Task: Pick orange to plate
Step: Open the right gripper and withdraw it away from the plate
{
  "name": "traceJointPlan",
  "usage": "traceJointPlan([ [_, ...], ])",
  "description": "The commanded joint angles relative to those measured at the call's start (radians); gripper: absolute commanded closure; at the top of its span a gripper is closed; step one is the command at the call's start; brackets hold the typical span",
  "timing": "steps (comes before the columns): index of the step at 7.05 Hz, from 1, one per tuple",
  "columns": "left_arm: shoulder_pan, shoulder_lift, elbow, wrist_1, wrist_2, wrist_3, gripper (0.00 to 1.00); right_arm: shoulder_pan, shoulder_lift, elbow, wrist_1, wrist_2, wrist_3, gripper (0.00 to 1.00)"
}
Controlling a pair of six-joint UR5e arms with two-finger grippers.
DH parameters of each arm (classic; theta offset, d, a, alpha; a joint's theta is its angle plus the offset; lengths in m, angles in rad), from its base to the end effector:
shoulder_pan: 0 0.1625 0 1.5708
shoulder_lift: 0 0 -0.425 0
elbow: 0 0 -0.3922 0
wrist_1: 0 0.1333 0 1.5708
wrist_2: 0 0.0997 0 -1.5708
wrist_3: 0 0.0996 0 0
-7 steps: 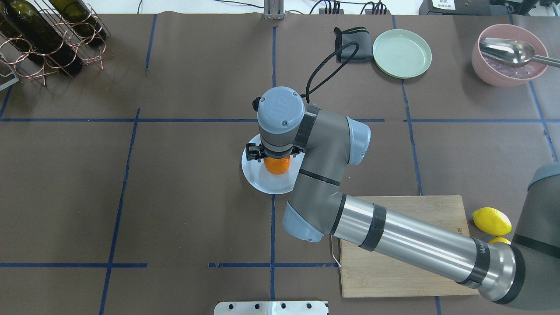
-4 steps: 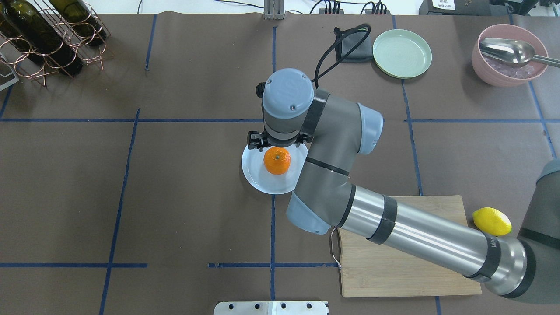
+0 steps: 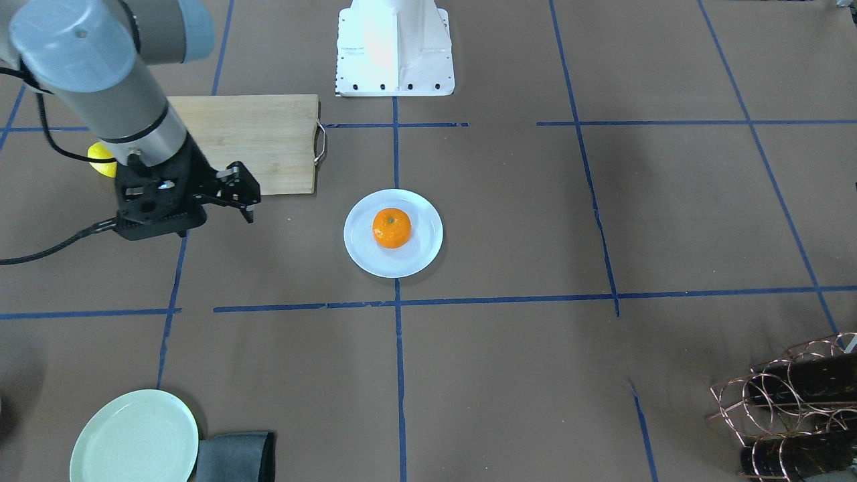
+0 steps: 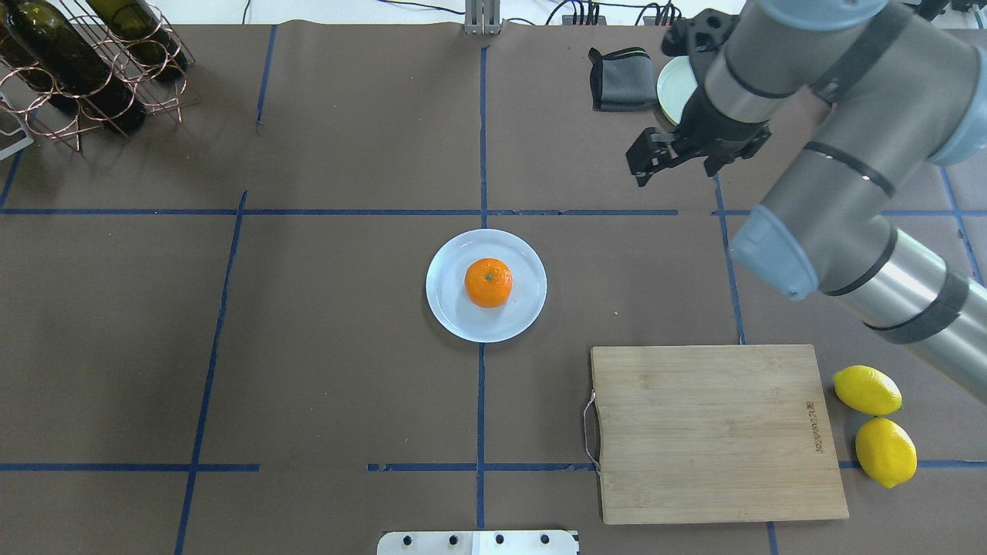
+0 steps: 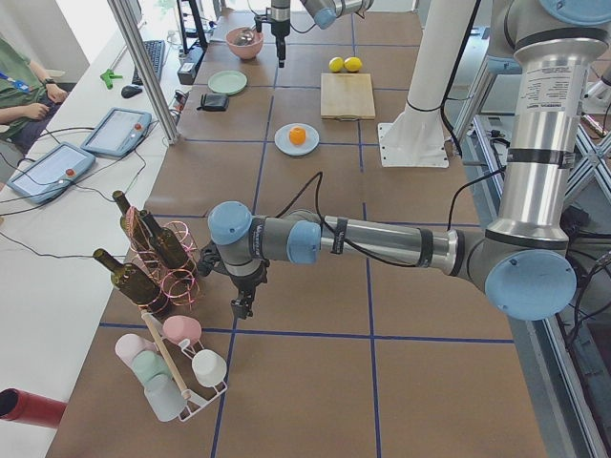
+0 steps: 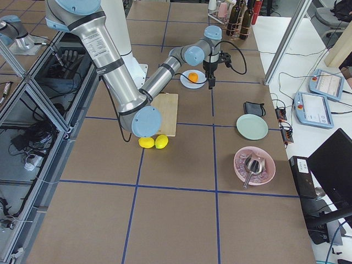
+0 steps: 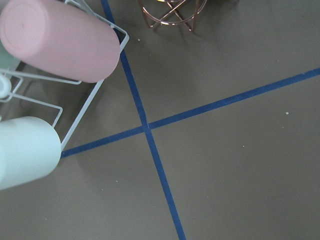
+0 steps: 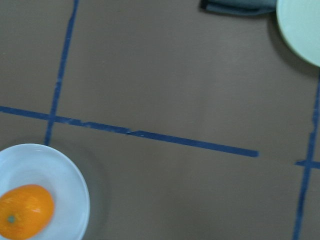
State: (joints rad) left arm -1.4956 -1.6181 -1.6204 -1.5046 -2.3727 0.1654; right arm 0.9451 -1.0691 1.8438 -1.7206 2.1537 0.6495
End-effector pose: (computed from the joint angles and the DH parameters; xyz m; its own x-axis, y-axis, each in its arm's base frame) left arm -0.0231 -0.5154 0.6152 0.6699 0.2373 -0.7035 -0.1880 0.9709 0.1486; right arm -0.2961 -0.5438 0.2699 0.6760 -0.1997 0.7093 0.0831 0.9771 0.1959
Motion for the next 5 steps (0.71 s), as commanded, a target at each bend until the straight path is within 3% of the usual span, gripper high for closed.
traceJointPlan([
  [1, -0.056, 0.030, -0.010, 0.026, -0.030, 0.002, 0.00, 0.145, -0.130, 0.002, -0.002, 0.072, -0.217, 0.00],
  [3, -0.074, 0.034, -0.010, 0.026, -0.026, 0.002, 0.00, 0.294, -0.280, -0.004, -0.002, 0.103, -0.510, 0.00],
  [5, -0.075, 0.035, -0.010, 0.024, -0.026, 0.002, 0.00, 0.423, -0.383, -0.099, 0.010, 0.158, -0.742, 0.00],
])
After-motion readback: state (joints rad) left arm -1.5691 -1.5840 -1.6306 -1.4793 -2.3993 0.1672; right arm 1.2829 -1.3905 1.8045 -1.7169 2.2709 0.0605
